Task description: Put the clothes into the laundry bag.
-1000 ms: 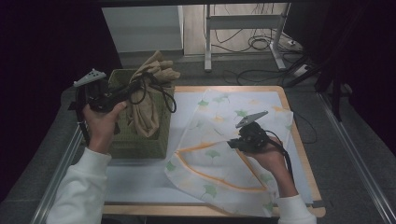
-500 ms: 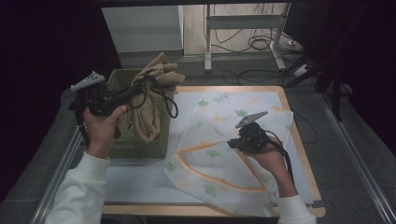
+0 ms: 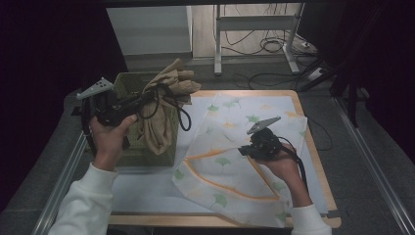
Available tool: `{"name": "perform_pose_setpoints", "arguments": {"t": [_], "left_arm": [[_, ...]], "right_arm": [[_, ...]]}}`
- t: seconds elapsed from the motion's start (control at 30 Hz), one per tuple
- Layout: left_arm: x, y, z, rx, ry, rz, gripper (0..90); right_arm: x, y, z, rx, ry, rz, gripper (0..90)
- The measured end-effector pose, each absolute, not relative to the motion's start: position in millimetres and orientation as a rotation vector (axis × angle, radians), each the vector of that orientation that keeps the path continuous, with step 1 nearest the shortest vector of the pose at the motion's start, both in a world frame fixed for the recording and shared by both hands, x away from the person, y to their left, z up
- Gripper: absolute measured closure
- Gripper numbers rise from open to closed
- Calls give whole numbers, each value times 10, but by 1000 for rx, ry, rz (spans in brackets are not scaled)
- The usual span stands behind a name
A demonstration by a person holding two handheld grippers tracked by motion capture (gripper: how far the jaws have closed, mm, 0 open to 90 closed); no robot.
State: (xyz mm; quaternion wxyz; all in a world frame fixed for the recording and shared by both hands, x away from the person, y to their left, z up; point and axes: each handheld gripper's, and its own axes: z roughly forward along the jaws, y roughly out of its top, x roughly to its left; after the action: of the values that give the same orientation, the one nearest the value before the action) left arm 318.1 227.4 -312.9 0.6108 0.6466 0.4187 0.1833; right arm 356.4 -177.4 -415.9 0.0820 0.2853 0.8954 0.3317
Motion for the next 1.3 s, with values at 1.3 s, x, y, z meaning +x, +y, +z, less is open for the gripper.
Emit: {"name": "perform_pose_setpoints", "arguments": {"t": [1.3], "left_arm": [[2934, 1958, -3237, 1544, 847, 286, 809]], "right_arm": [[3578, -1789, -4170, 857, 2672, 992, 874]]}}
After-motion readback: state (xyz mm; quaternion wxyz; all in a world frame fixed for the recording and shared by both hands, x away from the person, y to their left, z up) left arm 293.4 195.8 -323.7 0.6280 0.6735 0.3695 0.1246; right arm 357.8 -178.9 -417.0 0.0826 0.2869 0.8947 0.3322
